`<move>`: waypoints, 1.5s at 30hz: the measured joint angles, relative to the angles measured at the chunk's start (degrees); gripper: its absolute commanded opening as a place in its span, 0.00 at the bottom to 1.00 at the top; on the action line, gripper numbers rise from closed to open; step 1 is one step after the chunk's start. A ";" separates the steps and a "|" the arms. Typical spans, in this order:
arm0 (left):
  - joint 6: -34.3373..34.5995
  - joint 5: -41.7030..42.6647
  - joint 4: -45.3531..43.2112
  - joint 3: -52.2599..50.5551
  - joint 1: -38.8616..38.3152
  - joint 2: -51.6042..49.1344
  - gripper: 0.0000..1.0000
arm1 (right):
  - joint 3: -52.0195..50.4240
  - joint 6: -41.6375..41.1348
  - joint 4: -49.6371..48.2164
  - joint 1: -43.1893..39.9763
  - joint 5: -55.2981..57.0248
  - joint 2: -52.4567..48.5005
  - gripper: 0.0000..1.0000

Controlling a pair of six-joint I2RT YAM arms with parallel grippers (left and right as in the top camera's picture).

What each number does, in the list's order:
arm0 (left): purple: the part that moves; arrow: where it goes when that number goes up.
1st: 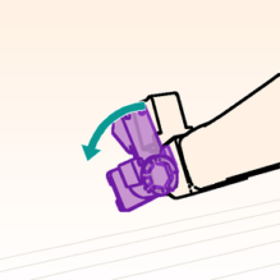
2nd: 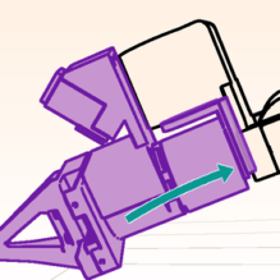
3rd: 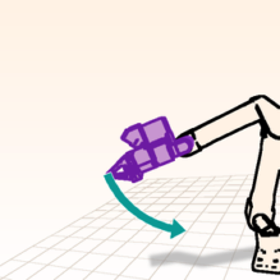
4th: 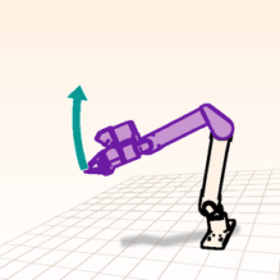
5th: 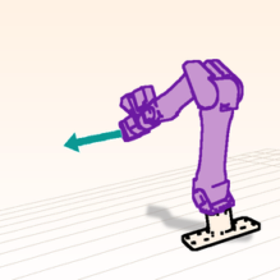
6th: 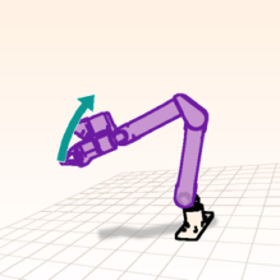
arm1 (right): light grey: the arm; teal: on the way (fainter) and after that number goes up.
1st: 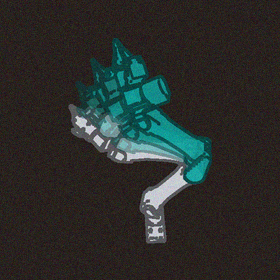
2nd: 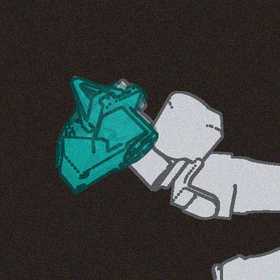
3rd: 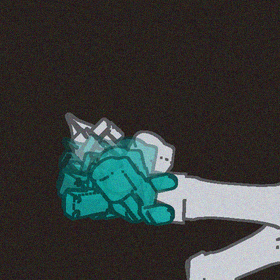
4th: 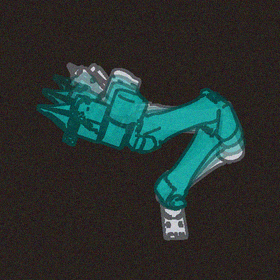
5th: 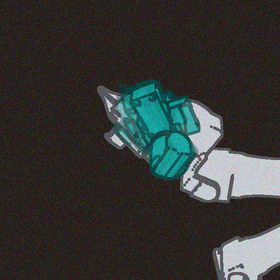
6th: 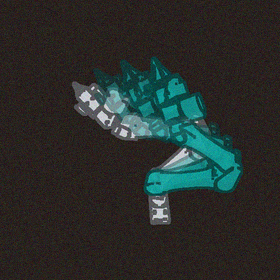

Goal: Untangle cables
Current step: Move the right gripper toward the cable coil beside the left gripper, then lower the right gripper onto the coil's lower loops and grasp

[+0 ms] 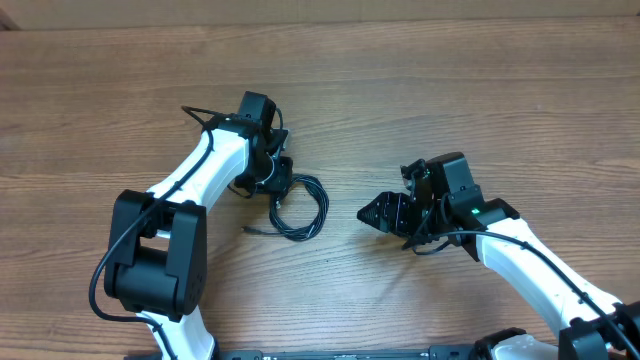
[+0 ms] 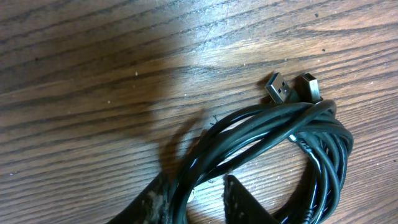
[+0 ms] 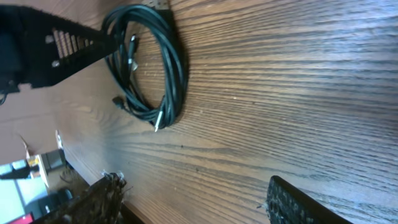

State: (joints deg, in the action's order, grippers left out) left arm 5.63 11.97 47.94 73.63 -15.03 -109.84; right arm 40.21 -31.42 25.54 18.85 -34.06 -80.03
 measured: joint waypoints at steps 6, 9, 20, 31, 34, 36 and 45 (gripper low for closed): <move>-0.02 0.00 -0.04 0.00 0.00 0.00 0.28 | 0.00 -3.52 -0.52 0.00 2.34 -0.04 0.77; 0.00 0.00 -0.48 0.00 0.00 0.00 0.28 | 0.00 -4.83 -0.52 0.28 4.13 -0.04 0.77; -1.86 0.02 -5.57 -0.09 0.00 0.00 0.06 | 0.00 -7.41 -1.38 3.76 10.73 -0.55 0.76; -5.88 7.23 -9.44 -0.11 0.00 0.00 0.05 | 0.00 -12.44 -6.49 7.28 15.06 -6.80 0.53; -8.59 9.05 -9.38 -0.11 0.00 0.00 0.08 | -0.02 -13.25 -9.81 8.55 15.41 -9.53 0.45; -10.32 9.68 -8.96 -0.11 0.00 0.00 0.14 | -0.02 -13.55 -10.80 8.81 15.43 -10.01 0.45; -13.75 10.08 -4.55 -0.11 0.00 0.00 0.44 | -0.02 -13.88 -14.51 9.38 17.18 -10.25 0.35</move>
State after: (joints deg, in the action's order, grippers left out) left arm -8.12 22.04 43.40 73.52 -15.03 -109.84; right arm 40.18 -45.30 11.03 28.23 -16.88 -90.28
